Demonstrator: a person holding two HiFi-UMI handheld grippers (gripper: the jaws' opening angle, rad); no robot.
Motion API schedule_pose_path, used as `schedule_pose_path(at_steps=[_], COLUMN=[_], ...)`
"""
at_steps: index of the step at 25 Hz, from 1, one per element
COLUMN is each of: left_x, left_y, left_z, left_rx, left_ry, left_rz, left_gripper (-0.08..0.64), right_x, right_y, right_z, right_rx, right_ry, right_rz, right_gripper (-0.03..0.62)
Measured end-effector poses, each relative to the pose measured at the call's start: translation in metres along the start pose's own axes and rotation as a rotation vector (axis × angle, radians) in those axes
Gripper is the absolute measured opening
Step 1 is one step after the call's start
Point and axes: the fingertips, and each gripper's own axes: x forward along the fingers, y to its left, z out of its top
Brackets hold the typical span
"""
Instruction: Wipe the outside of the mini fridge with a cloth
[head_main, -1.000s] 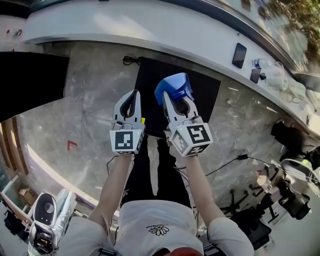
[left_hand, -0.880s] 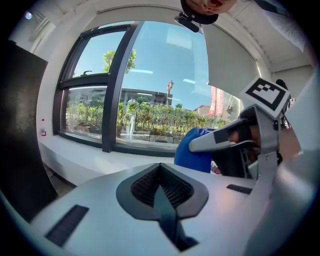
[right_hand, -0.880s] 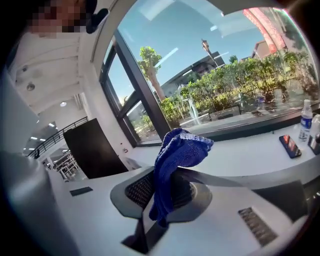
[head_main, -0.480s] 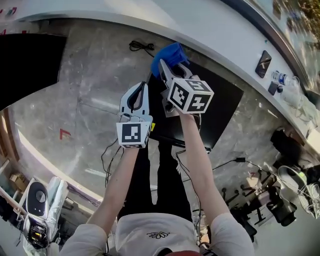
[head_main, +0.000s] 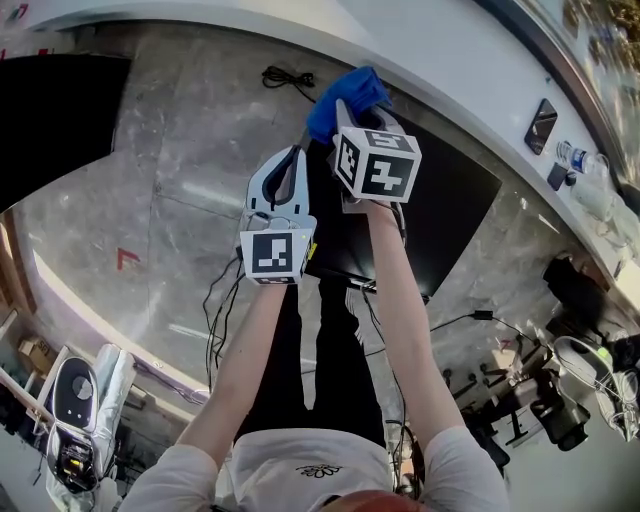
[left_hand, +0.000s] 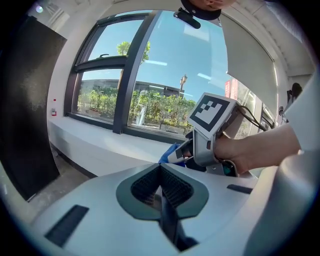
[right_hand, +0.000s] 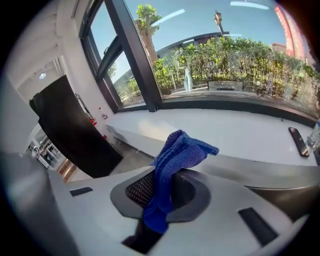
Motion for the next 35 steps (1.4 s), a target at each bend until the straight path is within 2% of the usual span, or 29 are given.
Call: schedule_pose_path(at_steps=[6,14,26,35], left_x=[0.003,0.008,0.010,0.010], left_y=[-0.014,-0.055,-0.126,-0.162], left_z=[-0.006,-0.018,-0.035,-0.048], left_rx=[0.017,0.043,0.104,0.126], left_ry=[0.019,0.042,0.071,0.090], left_rz=[-0.024,-0.078,-0.146,-0.155], left_gripper=[0.005,0.005,0.005,0.005], right_x=[-0.007,-0.037,-0.111,-0.168], right_y=[-0.021,-0.064,-0.183,-0.270], right_z=[-0.007,-0.025,-0.064,-0.096], right_rx=[0.017,0.041,0.119,0.156], right_ry=[0.002,-0.009,-0.035,-0.036], right_rz=[-0.043,-0.089,-0.237,-0.366], right_gripper=[0.072,0.071,0.072,0.072])
